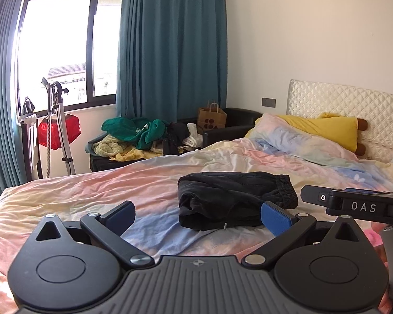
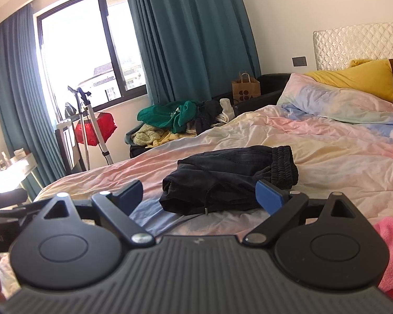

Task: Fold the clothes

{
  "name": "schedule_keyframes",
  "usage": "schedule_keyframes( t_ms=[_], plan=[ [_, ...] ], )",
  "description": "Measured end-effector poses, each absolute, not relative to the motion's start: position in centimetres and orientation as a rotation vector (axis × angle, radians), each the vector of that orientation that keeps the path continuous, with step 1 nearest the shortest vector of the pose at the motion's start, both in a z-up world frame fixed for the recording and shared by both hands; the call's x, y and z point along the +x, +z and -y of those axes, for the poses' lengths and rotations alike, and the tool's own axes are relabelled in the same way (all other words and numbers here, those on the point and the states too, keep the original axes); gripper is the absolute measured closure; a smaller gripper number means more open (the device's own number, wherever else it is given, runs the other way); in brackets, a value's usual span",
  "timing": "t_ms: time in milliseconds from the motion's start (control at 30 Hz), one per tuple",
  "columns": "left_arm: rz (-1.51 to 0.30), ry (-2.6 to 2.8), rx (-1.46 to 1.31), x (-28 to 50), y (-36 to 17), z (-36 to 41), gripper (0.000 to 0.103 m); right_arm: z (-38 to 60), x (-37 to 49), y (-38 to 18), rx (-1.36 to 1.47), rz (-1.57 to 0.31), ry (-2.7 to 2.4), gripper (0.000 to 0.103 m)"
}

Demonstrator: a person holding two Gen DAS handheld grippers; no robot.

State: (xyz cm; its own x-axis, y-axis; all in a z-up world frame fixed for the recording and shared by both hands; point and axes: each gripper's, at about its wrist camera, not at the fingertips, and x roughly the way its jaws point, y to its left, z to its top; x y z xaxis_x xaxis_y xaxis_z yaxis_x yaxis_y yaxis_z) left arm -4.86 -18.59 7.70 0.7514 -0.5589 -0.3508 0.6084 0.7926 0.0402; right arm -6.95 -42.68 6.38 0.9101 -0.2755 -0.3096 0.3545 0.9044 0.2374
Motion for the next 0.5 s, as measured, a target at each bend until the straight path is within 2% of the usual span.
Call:
schedule_keyframes(
  t_ms=[167, 500],
  plan=[
    [-0.33, -0.622, 0.153, -4.0, 5.9, 18.0, 0.0, 41.7, -5.6, 4.0, 0.267, -0.322, -0.352, 0.009],
    [-0.37, -0.637, 0.144, -3.1, 4.2, 18.0, 0.0, 40.0, -5.4, 3.4, 0.169, -0.3, -0.385, 0.009]
  ],
)
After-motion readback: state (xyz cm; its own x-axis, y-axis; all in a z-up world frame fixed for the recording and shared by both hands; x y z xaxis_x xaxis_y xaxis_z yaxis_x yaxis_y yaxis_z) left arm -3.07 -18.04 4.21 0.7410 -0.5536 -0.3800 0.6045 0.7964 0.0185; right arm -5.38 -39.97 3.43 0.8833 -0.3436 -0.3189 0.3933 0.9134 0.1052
